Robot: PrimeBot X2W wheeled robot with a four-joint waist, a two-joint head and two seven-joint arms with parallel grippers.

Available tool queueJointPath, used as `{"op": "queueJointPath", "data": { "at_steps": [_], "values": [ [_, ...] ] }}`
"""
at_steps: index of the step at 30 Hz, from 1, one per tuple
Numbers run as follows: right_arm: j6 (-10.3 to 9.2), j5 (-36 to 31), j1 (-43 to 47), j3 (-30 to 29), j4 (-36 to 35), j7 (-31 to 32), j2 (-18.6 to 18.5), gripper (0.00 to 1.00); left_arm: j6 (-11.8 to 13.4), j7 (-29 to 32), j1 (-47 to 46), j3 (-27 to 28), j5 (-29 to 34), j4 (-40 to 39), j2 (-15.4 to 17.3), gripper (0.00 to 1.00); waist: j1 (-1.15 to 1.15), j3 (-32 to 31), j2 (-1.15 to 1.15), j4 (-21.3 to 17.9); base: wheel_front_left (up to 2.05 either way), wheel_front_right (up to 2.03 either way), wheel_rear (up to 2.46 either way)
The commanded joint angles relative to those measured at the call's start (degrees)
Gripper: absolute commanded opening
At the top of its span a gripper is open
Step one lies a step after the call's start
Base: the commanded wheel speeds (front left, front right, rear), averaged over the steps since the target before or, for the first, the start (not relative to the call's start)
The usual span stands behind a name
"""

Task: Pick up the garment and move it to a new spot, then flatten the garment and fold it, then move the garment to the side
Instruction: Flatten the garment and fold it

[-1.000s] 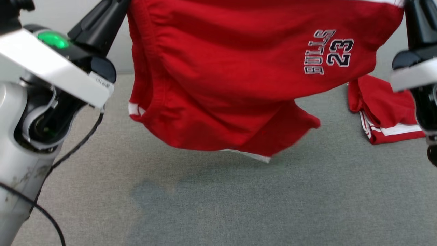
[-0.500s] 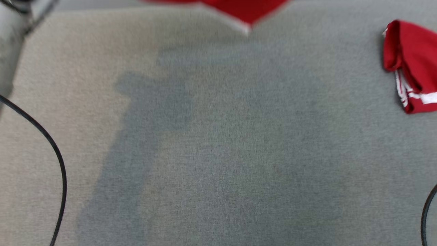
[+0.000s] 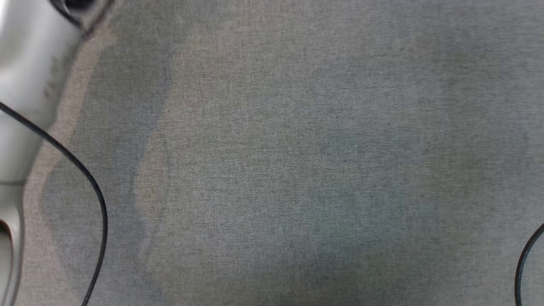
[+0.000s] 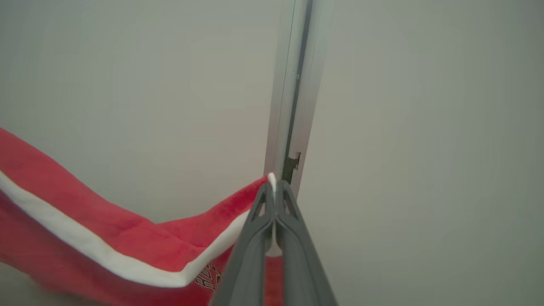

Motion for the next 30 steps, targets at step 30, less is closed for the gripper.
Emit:
{"op": "queueJointPath", "data": {
  "at_steps": [30],
  "values": [
    [-0.07, 7.4, 70.6, -11.5, -22.9, 0.0, -6.3, 0.00, 0.0, -0.2, 69.0, 3.2, 6.0, -27.7, 8.6, 0.00, 0.00, -26.4, 0.00, -1.0, 0.00, 0.00, 0.00]
  ]
}}
